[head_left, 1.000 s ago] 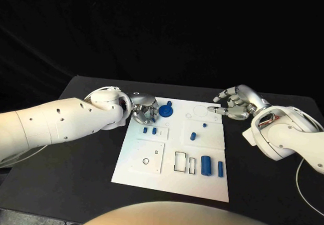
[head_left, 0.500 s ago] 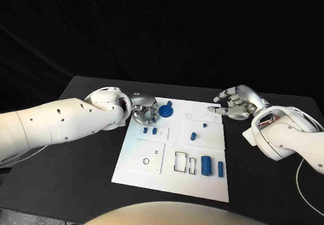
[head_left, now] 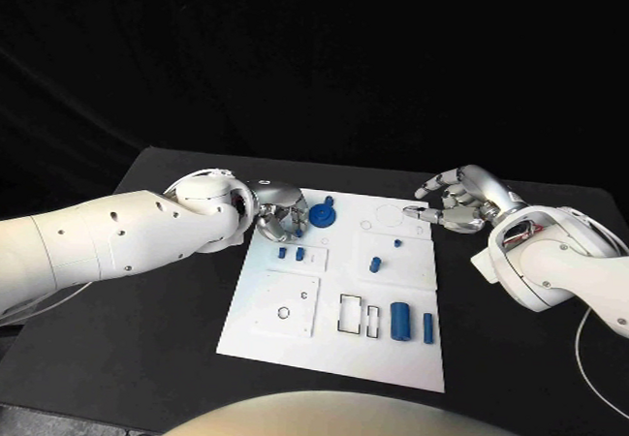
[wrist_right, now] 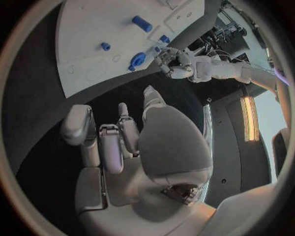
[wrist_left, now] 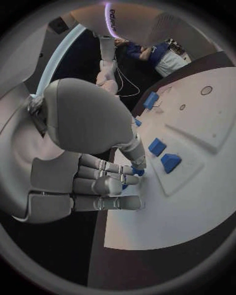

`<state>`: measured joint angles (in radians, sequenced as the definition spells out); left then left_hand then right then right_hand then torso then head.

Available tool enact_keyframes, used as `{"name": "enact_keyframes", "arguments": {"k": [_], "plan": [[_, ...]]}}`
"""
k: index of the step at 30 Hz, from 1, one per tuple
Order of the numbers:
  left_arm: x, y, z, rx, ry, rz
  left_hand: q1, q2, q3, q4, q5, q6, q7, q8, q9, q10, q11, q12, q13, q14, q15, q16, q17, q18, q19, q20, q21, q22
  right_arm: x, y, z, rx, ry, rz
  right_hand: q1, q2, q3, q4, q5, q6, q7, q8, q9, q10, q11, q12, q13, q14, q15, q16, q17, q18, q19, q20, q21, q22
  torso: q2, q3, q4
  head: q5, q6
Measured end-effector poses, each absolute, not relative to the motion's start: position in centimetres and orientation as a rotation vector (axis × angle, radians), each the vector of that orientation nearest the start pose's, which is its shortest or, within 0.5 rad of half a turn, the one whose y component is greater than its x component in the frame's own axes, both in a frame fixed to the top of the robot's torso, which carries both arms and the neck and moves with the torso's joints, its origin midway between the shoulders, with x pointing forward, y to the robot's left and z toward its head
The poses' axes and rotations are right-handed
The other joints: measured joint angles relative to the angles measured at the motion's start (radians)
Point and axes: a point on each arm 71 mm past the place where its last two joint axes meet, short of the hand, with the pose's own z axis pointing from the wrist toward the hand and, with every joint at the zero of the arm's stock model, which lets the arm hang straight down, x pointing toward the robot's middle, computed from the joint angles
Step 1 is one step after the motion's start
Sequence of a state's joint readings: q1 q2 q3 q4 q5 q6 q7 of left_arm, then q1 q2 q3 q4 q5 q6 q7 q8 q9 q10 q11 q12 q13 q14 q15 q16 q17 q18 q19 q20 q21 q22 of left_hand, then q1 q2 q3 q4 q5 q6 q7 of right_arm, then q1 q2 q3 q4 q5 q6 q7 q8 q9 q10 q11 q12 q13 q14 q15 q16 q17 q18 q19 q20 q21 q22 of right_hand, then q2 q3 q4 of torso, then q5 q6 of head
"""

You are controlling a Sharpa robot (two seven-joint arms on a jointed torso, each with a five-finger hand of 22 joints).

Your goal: Assemble the parts on the task board

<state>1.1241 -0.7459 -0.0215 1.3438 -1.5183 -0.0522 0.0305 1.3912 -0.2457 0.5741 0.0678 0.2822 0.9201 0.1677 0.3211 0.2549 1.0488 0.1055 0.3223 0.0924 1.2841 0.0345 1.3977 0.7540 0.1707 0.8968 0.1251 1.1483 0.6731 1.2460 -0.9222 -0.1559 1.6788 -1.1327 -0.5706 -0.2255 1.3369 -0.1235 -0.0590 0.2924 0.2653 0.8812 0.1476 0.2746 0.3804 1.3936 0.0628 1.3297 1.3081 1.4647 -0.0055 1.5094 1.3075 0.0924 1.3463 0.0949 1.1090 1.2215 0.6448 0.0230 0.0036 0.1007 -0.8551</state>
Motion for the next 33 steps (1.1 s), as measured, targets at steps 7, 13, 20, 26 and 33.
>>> {"name": "enact_keyframes", "arguments": {"k": [7,13,20,26,33], "plan": [[49.4,19.4,-24.1,0.335,1.916,-0.660,-0.007,-0.007,-0.002,0.007,0.000,-0.020,0.002,-0.016,-0.004,-0.007,0.007,-0.013,-0.004,-0.009,0.009,-0.004,-0.017,0.000,0.001,0.007,-0.007,-0.004,45.5,-21.3,-18.9,0.293,1.658,0.703,0.000,0.000,0.000,0.000,0.000,-0.004,-0.004,0.000,0.000,0.000,0.000,0.000,0.000,0.000,0.000,-0.004,0.000,0.000,0.000,0.000,0.000,-0.001,0.000,-0.0003,0.0002,0.000,0.000],[49.4,19.5,-24.1,0.329,1.909,-0.657,-0.013,-0.013,-0.005,0.011,0.000,-0.034,0.002,-0.023,-0.005,-0.021,0.012,-0.027,-0.007,-0.016,0.009,-0.004,-0.028,0.000,-0.003,0.011,-0.011,-0.008,45.5,-21.4,-18.9,0.293,1.658,0.701,0.000,0.000,0.000,0.000,0.000,-0.004,-0.004,0.000,0.000,0.000,0.000,0.000,0.000,0.000,0.000,-0.004,0.000,0.000,0.000,0.000,0.000,-0.001,0.000,-0.0003,0.0002,0.000,0.001],[49.4,20.0,-24.0,0.321,1.904,-0.651,-0.018,-0.018,-0.011,0.017,0.000,-0.057,0.000,-0.038,-0.008,-0.037,0.016,-0.037,-0.010,-0.022,0.015,-0.004,-0.036,0.000,-0.003,0.011,-0.015,-0.012,45.6,-21.6,-19.0,0.295,1.658,0.695,0.002,0.002,0.000,0.000,0.000,-0.006,-0.006,0.008,-0.003,-0.066,-0.003,-0.103,-0.092,0.000,0.000,-0.012,0.000,0.000,-0.010,-0.001,-0.027,-0.016,0.000,-0.0003,0.0001,0.000,0.002],[49.2,20.7,-23.8,0.305,1.896,-0.652,-0.018,-0.018,-0.014,0.019,0.000,-0.057,0.000,-0.039,-0.008,-0.050,0.018,-0.047,-0.013,-0.023,0.016,-0.004,-0.039,0.000,-0.003,0.018,-0.019,-0.014,45.7,-21.8,-19.0,0.293,1.656,0.690,0.042,0.014,0.000,0.000,0.000,-0.011,-0.014,0.023,-0.008,-0.271,-0.006,-0.514,-0.477,0.000,-0.008,-0.058,-0.031,0.016,-0.034,-0.009,-0.091,-0.053,-0.001,-0.0004,0.0001,-0.002,0.003],[48.9,22.0,-23.1,0.251,1.885,-0.668,-0.011,-0.011,-0.014,0.019,0.000,-0.051,0.006,-0.038,-0.005,-0.054,0.021,-0.051,-0.014,-0.023,0.016,-0.004,-0.040,0.000,-0.003,0.018,-0.019,-0.015,46.0,-22.1,-19.1,0.276,1.661,0.694,0.125,0.008,0.040,0.000,0.000,0.016,-0.007,0.013,-0.033,-0.297,-0.001,-0.851,-0.784,0.000,-0.008,-0.085,-0.074,0.016,-0.041,-0.009,-0.129,-0.067,-0.002,-0.0004,0.0005,-0.002,0.005]]}}
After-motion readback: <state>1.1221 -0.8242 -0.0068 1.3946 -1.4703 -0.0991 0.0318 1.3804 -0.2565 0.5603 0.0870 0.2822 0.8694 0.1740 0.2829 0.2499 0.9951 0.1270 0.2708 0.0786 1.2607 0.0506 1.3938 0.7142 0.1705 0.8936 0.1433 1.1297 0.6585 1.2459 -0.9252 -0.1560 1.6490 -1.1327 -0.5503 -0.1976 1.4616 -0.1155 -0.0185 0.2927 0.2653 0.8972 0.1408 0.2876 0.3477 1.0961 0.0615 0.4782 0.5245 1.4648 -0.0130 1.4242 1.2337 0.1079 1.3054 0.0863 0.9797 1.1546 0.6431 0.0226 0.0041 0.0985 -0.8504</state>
